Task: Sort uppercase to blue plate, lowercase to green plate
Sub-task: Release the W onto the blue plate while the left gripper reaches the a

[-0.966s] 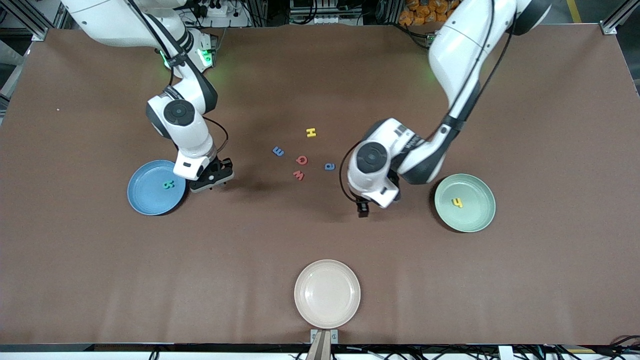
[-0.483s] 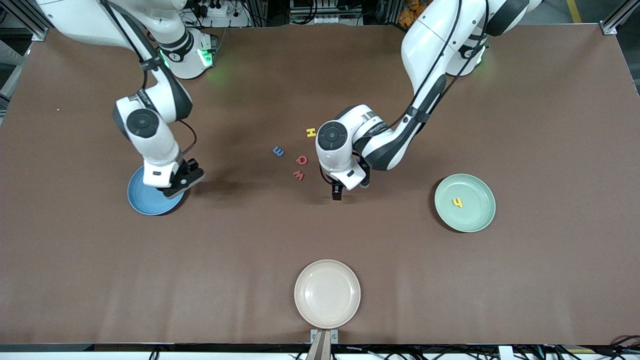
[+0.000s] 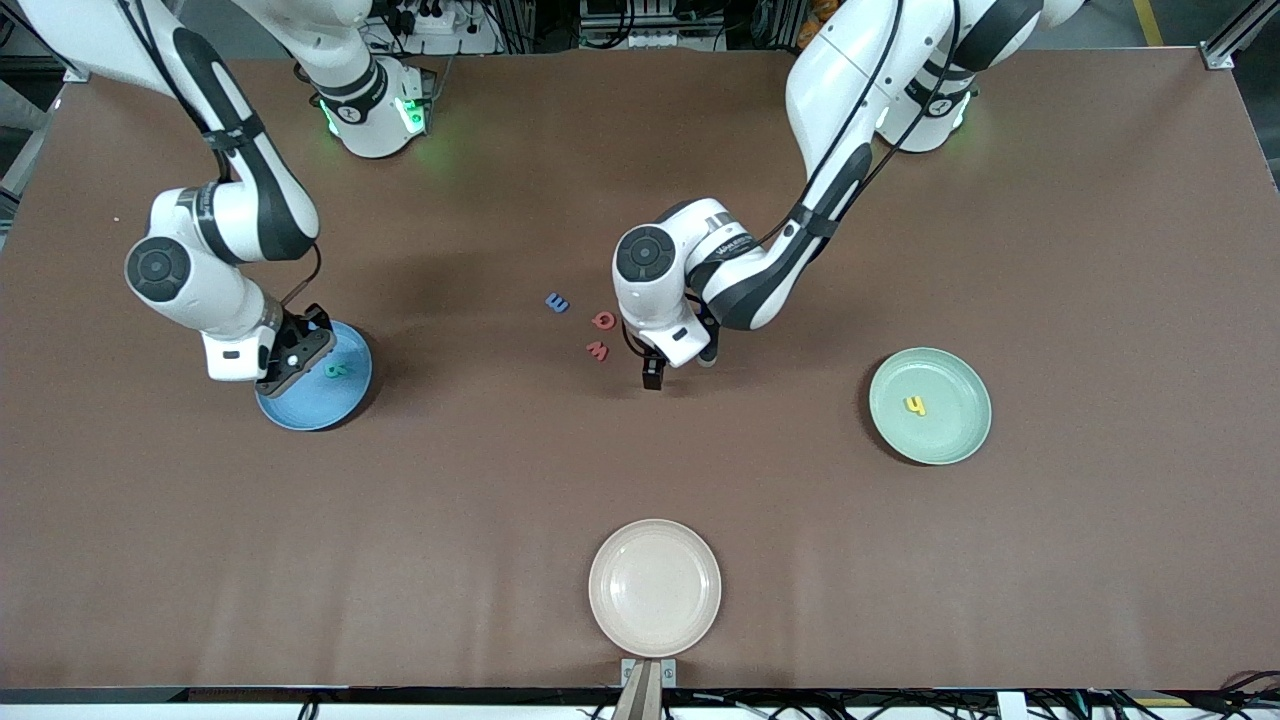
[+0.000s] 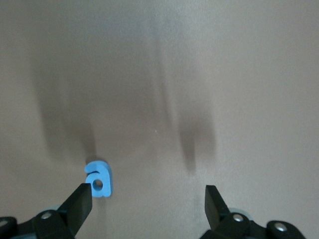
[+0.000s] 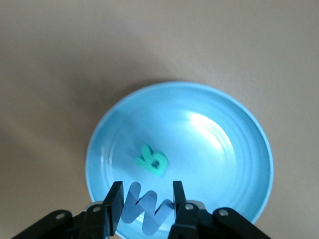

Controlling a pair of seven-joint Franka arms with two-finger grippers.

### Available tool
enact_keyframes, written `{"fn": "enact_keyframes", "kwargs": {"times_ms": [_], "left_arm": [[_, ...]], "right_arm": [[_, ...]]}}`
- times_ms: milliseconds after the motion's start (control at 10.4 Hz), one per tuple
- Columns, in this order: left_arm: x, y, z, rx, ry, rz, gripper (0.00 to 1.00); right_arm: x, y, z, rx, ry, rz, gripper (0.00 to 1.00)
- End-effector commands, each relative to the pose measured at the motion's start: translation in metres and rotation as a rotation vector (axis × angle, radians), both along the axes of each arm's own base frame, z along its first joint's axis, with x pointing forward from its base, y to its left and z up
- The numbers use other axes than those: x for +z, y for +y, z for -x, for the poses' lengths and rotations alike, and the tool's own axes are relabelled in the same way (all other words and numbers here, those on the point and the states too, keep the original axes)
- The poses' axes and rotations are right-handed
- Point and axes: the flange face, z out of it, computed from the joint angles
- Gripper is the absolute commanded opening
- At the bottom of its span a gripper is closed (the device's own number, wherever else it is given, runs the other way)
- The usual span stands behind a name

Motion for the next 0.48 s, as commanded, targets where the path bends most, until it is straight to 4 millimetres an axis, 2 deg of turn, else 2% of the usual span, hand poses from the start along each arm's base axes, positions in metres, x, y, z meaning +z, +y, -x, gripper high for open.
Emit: {"fn": "enact_keyframes", "kwargs": {"times_ms": [0, 97, 193, 290, 386], "left_arm": [[0.000, -0.003, -0.005, 0.015, -0.027, 0.012, 1.00], [0.000, 0.000, -0.008, 0.026, -0.023, 0.015, 1.00], [0.000, 0.001, -0.009, 0.040, -0.014, 0.027, 1.00], [-0.001, 0.005, -0.013, 0.053, -0.016, 0.039, 1.00], [-0.002, 0.014, -0.022, 0.074, -0.015, 0.044, 1.00]], "right_arm": [[0.002, -0.035, 0.007, 0.030, 0.012, -0.008, 0.46], [-0.001, -0.037, 0.007, 0.016, 0.018, -0.008, 0.52], [-0.002, -0.035, 0.007, 0.015, 0.019, -0.008, 0.71], [-0.002, -0.034, 0.007, 0.012, 0.021, -0.008, 0.83], [-0.001, -0.032, 0.007, 0.007, 0.021, -0.007, 0.90]]}}
